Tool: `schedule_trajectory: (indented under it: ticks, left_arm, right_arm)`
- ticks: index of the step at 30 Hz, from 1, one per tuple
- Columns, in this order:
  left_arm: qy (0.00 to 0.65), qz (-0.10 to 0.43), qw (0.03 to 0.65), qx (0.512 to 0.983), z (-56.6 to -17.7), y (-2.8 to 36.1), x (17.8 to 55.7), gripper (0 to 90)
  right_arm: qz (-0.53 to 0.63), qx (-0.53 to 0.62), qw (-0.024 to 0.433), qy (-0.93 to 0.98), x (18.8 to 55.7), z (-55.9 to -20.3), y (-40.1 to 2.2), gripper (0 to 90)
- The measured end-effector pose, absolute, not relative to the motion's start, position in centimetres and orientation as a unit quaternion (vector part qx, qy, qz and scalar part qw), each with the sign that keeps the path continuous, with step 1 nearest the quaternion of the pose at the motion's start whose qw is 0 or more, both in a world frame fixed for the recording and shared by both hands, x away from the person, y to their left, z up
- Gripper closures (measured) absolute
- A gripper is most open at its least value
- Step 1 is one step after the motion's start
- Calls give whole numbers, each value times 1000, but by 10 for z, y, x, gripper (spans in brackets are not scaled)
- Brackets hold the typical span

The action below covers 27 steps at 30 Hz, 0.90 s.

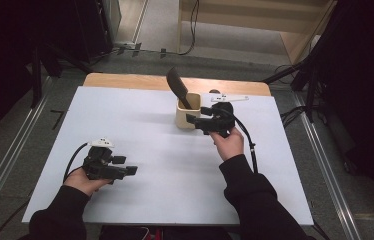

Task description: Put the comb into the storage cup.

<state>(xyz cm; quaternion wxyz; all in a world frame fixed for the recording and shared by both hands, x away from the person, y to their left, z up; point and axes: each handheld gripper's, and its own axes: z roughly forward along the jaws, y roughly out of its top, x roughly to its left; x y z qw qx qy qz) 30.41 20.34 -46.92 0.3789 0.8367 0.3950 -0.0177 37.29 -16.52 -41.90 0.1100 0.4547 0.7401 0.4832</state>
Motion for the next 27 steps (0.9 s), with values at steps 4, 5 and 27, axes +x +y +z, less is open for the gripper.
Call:
schedule_trajectory:
  ticks: [4, 5, 27]
  left_arm:
    - [395, -18, 380, 836, -469, 204, 304, 304]
    - [395, -18, 381, 836, -469, 204, 304, 304]
    - [391, -19, 387, 835, -467, 204, 305, 291]
  right_arm:
    - [479, 449, 104, 748, 367, -421, -164, 271]
    - [480, 448, 102, 747, 366, -421, -164, 271]
    - [474, 421, 63, 771, 339, -434, -165, 267]
